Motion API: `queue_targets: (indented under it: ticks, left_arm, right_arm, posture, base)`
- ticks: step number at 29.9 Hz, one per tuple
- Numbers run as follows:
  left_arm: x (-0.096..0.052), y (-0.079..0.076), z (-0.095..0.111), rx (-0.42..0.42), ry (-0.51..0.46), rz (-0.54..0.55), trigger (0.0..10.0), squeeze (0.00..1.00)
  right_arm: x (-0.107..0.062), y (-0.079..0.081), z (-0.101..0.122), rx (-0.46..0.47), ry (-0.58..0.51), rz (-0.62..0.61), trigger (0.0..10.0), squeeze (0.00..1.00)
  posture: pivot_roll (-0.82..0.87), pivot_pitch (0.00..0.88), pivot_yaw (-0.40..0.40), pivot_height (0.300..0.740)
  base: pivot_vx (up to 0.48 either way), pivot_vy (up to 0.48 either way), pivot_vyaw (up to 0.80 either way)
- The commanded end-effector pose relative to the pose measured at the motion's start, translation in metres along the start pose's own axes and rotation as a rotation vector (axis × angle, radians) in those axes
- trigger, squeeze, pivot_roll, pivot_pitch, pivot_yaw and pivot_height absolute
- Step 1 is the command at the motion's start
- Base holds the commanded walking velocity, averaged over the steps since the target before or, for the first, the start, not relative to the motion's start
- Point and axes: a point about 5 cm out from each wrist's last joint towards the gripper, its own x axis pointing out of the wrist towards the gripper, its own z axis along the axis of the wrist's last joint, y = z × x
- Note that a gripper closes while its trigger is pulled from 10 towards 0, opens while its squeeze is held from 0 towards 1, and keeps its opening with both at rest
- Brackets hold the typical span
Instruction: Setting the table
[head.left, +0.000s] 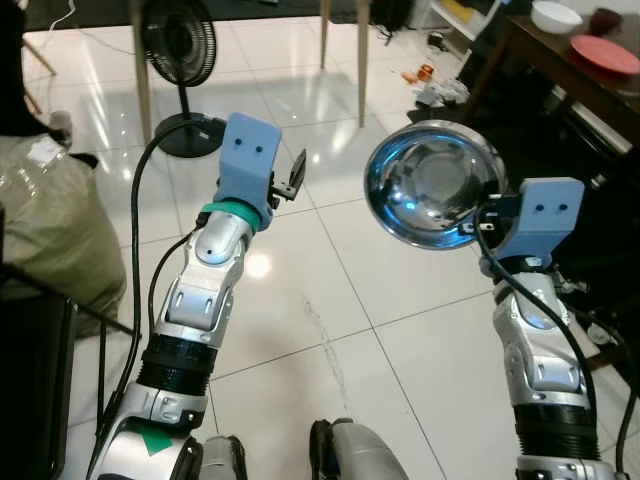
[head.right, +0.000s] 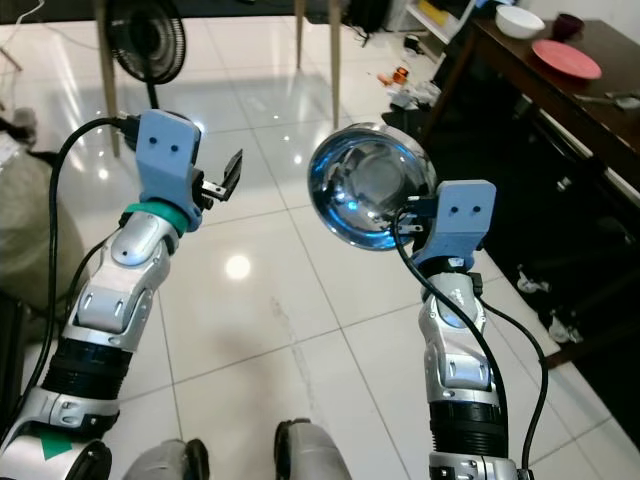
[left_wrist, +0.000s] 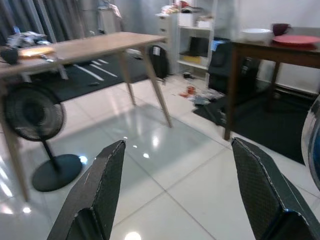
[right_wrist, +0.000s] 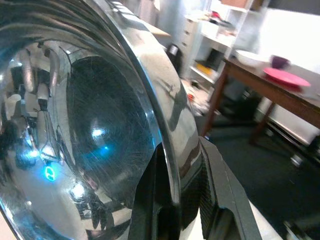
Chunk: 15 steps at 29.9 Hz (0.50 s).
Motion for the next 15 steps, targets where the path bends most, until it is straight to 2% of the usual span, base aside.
queue_targets:
  ticks: [1,15]
  left_arm:
    - [-0.0003,-0.0033,-0.0005,0.004,0.005,-0.009,10.0,0.00]
    - [-0.0018,0.0005,0.0028,0.043,-0.006,0.015,10.0,0.00]
  right_arm:
    - [-0.0004,-0.0031,0.0016,0.006,-0.008,-0.014,10.0,0.00]
    - [0.0002,-0.0018,0.0019,0.006,-0.006,-0.013,10.0,0.00]
  posture:
    - [-0.02,0.028,-0.049,0.740]
    - [-0.01,0.035,-0.050,0.740]
  base:
    - [0.000,0.000,-0.80]
    - [0.000,0.000,-0.80]
